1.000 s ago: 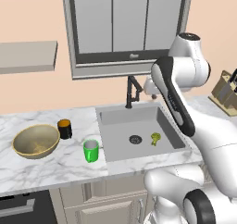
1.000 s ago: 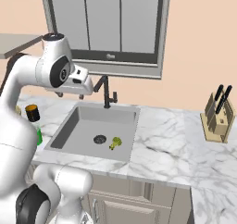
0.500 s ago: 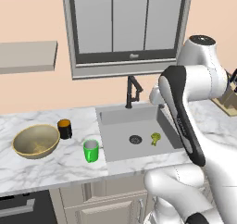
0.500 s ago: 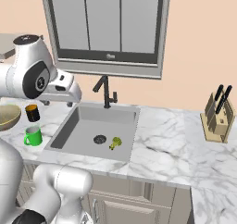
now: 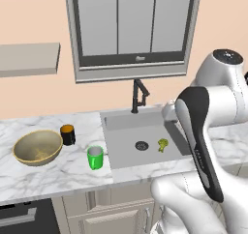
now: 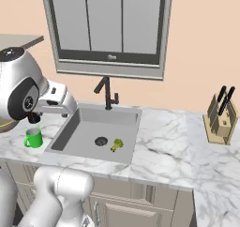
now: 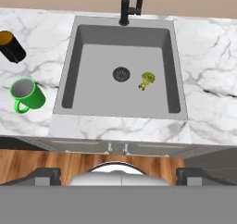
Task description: Clear the mugs and bowl far away from the sink.
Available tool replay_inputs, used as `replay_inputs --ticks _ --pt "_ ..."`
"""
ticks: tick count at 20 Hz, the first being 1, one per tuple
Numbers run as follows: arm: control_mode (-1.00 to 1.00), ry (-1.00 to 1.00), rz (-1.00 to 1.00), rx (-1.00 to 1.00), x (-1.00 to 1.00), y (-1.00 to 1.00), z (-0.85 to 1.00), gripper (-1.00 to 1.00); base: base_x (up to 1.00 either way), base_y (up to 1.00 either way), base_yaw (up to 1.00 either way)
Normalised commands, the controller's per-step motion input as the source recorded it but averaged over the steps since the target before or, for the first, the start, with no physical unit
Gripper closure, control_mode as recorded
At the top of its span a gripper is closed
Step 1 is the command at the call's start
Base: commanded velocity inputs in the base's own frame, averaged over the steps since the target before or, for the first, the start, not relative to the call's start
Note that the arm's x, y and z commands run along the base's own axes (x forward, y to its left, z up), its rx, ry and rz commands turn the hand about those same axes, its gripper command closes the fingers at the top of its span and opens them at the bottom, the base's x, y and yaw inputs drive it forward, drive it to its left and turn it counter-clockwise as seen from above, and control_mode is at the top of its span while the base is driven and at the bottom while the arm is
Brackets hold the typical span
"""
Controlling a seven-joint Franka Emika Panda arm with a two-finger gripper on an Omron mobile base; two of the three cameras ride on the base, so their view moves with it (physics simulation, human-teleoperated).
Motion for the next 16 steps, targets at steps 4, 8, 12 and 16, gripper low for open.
replay_inputs --ticks 4,8,12,16 --pt "-1.00 -0.03 0.00 0.00 -0.01 0.19 0.00 -1.00 0.00 0.00 0.00" --pt "1.00 0.00 0.00 0.00 -0.01 0.17 0.01 -1.00 -0.16 0.74 0.00" --pt "1.00 0.00 0.00 0.00 0.00 0.00 0.00 -1.00 -0.50 0.97 -0.01" --pt "1.00 0.00 0.00 0.00 0.00 0.00 0.00 -1.00 -0.78 0.26 -0.08"
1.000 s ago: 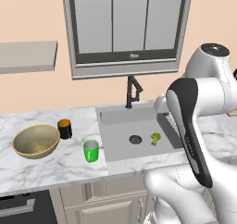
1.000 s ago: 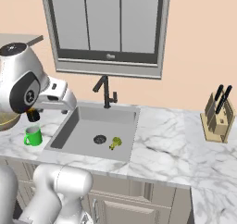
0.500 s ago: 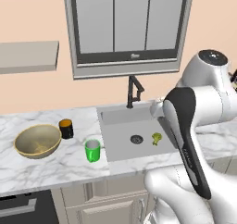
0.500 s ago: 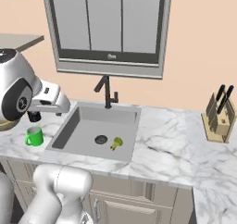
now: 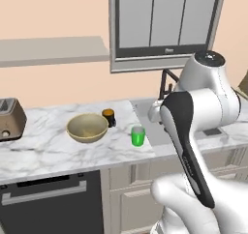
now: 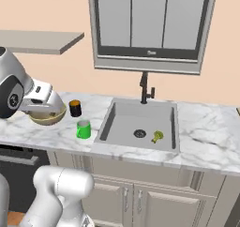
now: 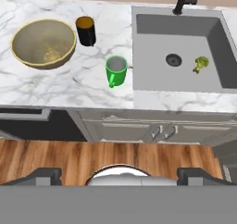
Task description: Clear the mugs and bowl far away from the sink.
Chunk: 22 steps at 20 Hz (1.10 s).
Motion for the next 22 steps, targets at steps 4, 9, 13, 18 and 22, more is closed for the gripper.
replay_inputs --ticks 4,9,13,18,22 --pt "1.00 0.00 0.00 0.00 0.00 0.00 0.00 -1.00 -0.63 0.07 -0.15" --pt "1.00 0.00 0.00 0.00 0.00 0.00 0.00 -1.00 -0.02 0.20 -0.18" --pt "1.00 0.00 0.00 0.00 0.00 0.00 0.00 -1.00 0.01 0.25 -0.13" --pt "1.00 0.00 0.00 0.00 0.00 0.00 0.00 -1.00 0.04 0.59 -0.08" --pt "1.00 0.00 0.00 0.00 0.00 0.00 0.00 -1.00 0.19 0.48 -0.07"
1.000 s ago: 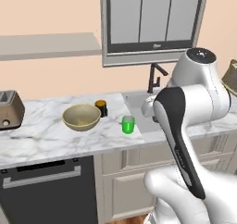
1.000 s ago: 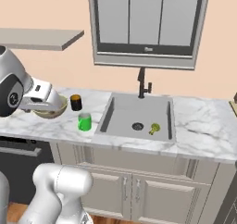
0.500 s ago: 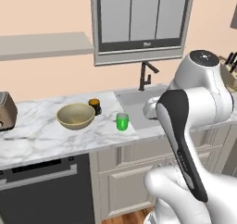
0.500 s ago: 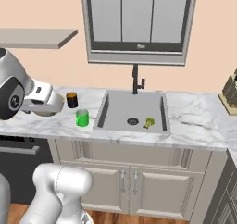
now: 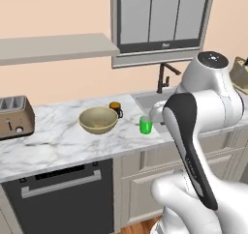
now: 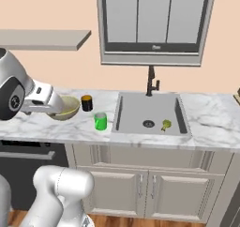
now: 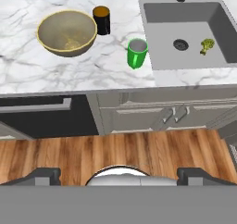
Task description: Clear the mugs and bowl far away from the sink.
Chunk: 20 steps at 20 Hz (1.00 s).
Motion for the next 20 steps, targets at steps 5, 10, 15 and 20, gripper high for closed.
replay_inputs --ticks 5,10,15,20 --pt "1.00 0.00 0.00 0.00 0.00 0.00 0.00 -1.00 0.29 0.00 -0.01" --pt "1.00 0.00 0.00 0.00 0.00 0.00 0.00 -1.00 0.52 -0.06 -0.01" --pt "1.00 0.00 0.00 0.00 0.00 0.00 0.00 -1.00 0.56 -0.07 -0.03" --pt "1.00 0.00 0.00 0.00 0.00 0.00 0.00 -1.00 0.32 -0.01 -0.10"
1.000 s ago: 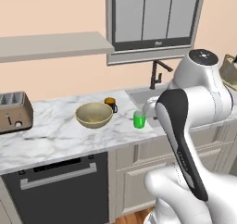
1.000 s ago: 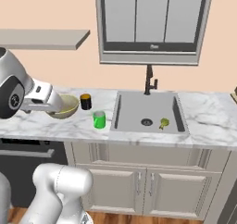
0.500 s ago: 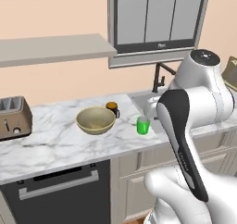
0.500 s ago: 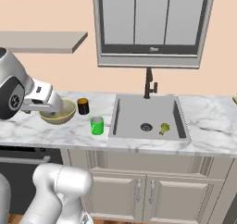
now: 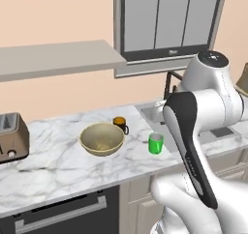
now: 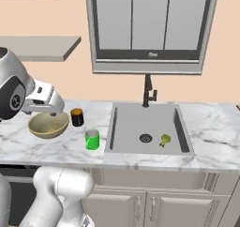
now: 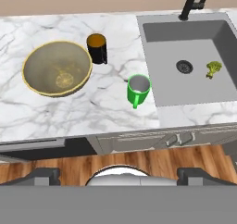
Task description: Clear the mugs and bowl far away from the sink.
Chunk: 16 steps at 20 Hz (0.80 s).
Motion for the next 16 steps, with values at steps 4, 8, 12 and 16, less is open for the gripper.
replay_inputs --ticks 4,8,12,16 --pt "1.00 0.00 0.00 0.00 0.00 0.00 0.00 -1.00 0.21 0.00 -0.18" --pt "1.00 0.00 0.00 0.00 0.00 0.00 0.00 -1.00 0.10 0.00 -0.19" --pt "1.00 0.00 0.00 0.00 0.00 0.00 0.00 -1.00 0.00 0.00 -0.22" --pt "1.00 0.00 0.00 0.00 0.00 0.00 0.00 -1.00 0.00 0.00 -0.23"
